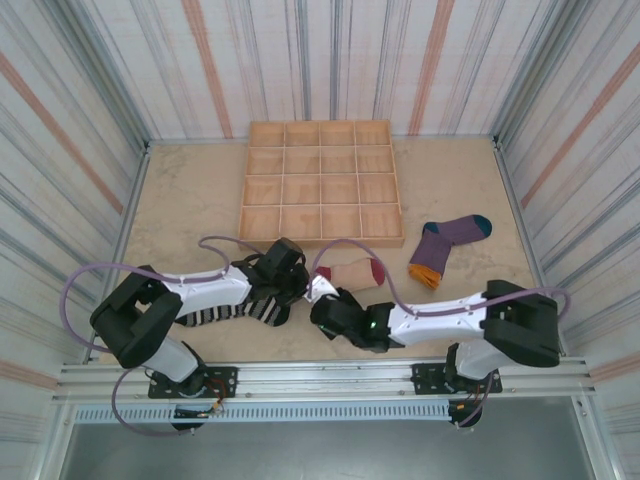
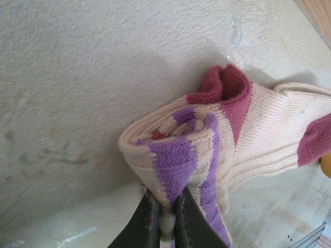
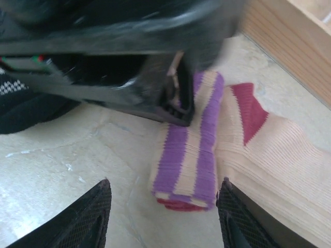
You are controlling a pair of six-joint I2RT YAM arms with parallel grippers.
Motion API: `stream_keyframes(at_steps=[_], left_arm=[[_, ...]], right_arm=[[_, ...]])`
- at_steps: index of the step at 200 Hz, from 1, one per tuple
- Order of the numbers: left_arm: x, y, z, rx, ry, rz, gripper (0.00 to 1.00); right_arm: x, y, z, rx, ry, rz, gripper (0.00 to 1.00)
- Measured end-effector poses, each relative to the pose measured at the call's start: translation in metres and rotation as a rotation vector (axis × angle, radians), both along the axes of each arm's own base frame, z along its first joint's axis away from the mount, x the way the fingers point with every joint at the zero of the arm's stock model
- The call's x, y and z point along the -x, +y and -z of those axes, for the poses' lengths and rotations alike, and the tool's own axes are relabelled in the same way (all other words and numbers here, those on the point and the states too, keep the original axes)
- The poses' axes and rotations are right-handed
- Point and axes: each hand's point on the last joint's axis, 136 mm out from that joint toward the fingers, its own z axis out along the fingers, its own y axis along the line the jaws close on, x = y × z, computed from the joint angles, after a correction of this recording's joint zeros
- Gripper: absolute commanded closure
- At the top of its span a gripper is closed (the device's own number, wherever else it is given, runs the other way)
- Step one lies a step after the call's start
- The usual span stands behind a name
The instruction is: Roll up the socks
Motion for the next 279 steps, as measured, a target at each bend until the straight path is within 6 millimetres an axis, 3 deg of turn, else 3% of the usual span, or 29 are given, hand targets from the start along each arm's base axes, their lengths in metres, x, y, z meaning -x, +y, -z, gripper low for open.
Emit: stream_keyframes(at_steps=[28,79,95,110,148,196,244,279], left_arm=[[0.0,0.0,0.0,0.007,0.004,-0.008,1.0],[0.001,-0.001,0.0,0.016,0.003,-0.006,1.0],[0.001,-0.001,0.001,0.015,0.004,-0.006,1.0],[0.001,0.0,0.002,0.014,0.005,-0.007,0.99],[0.001,0.001,0.003,0.03,-0.01,-0.012,0.83],[0.004,0.014,0.005,0.044,-0.011,-0.032,0.47],[0.0,0.019,-0.009,0.091,-0.041,-0.041,0.28],[0.003,0.023,-0.018,0.144,-0.089,-0.053,0.24]], right_arm=[[-0.003,0.007,0.016,0.087,-0.078,-0.014,0.45],[-0.015,0.005,0.026,0.148,-0.167,0.024,0.51],[-0.018,0.007,0.027,0.158,-0.186,0.032,0.56],[-0.02,0.008,0.028,0.16,-0.203,0.045,0.69],[-0.02,0.011,0.03,0.147,-0.214,0.065,1.0],[-0.02,0.011,0.03,0.053,-0.164,0.07,1.0],[-0.032,-0.001,0.032,-0.064,-0.049,0.095,1.0],[-0.038,-0.008,0.031,-0.176,0.048,0.095,1.0]])
